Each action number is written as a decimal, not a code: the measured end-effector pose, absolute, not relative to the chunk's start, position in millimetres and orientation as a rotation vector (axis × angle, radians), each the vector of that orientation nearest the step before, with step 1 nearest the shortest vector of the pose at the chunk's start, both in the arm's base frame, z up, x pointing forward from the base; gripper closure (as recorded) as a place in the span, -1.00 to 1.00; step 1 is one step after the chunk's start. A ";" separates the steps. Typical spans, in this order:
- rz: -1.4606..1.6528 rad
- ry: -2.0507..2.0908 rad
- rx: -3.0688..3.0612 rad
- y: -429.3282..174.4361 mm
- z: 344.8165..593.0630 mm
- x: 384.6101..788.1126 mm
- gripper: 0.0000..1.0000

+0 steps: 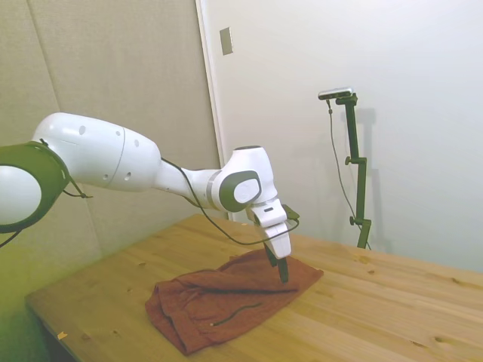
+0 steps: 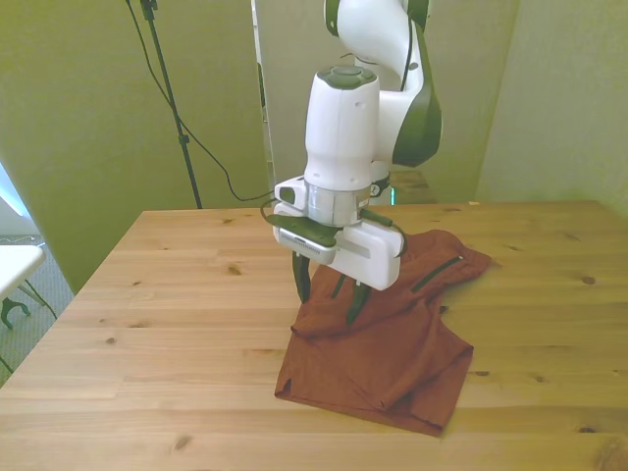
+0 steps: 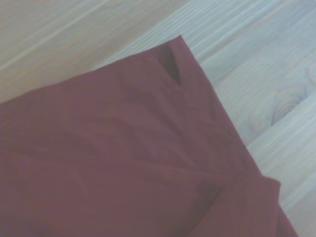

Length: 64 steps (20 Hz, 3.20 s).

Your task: Unfold the shorts

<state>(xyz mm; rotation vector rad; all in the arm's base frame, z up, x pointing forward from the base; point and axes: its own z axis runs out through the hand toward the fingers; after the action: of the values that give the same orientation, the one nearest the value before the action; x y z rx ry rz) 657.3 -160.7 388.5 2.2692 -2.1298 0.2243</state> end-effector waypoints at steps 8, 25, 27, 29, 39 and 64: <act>0.142 -2.119 2.218 -179.6 367.8 656.0 -1.00; 0.096 -2.081 2.210 -194.6 357.2 651.8 1.00; 0.095 -2.076 2.213 -194.6 356.9 651.8 1.00; 0.094 -2.072 2.217 -194.3 356.5 651.9 1.00; 0.089 -2.057 2.232 -191.0 355.2 652.6 1.00; 0.453 -1.861 2.750 34.7 466.0 720.0 1.00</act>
<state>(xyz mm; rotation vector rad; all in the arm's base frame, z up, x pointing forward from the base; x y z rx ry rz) 720.0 34.7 466.0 2.7496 -1.8606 0.4526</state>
